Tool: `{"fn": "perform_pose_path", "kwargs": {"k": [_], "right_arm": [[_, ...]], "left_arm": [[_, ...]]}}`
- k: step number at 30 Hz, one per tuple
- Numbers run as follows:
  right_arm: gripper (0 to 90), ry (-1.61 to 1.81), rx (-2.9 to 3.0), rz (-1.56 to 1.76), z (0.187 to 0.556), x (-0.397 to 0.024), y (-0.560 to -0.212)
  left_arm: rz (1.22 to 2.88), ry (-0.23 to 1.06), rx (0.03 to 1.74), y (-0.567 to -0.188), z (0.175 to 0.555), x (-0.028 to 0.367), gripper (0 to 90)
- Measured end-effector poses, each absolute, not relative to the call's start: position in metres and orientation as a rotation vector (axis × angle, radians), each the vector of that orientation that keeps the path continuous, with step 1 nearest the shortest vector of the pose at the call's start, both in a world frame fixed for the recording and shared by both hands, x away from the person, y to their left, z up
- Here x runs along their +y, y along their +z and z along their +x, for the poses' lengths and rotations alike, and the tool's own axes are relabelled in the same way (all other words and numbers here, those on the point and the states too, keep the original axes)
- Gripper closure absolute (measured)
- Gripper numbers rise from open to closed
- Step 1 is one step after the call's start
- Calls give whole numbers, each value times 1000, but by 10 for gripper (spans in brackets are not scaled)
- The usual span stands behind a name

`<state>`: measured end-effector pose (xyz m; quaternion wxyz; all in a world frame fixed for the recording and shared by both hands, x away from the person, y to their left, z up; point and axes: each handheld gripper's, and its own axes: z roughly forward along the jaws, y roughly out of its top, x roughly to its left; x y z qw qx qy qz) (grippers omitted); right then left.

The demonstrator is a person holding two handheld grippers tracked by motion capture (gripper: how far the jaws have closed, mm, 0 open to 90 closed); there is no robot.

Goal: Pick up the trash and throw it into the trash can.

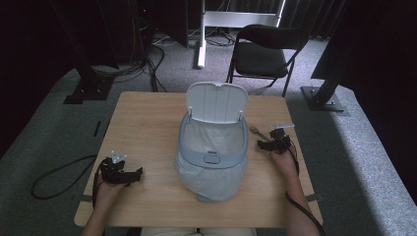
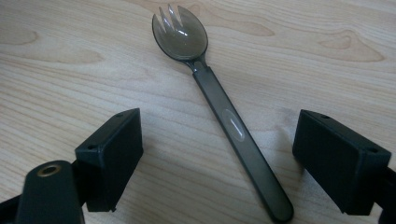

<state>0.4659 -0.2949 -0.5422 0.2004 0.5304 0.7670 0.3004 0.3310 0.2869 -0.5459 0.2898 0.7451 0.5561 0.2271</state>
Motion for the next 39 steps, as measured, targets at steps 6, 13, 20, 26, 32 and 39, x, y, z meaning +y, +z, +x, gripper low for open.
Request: {"fn": "perform_pose_path", "kwargs": {"k": [6,13,20,26,32,39], "right_arm": [[248,857,2144,1456,466,-293,-542],[485,858,2150,1451,466,-292,-538],[783,856,2178,1436,469,-290,-536],[794,886,2178,1465,468,-292,-536],[796,935,2170,1501,462,-295,-537],[797,965,2161,1476,449,-297,-529]], "left_arm": [[1988,607,1483,-546,331,287,15],[1991,605,1480,-546,332,287,16],[1990,606,1482,-546,332,287,16],[1989,606,1482,-546,332,286,16],[1991,606,1482,-546,332,287,16],[1990,605,1482,-546,332,287,16]]}}
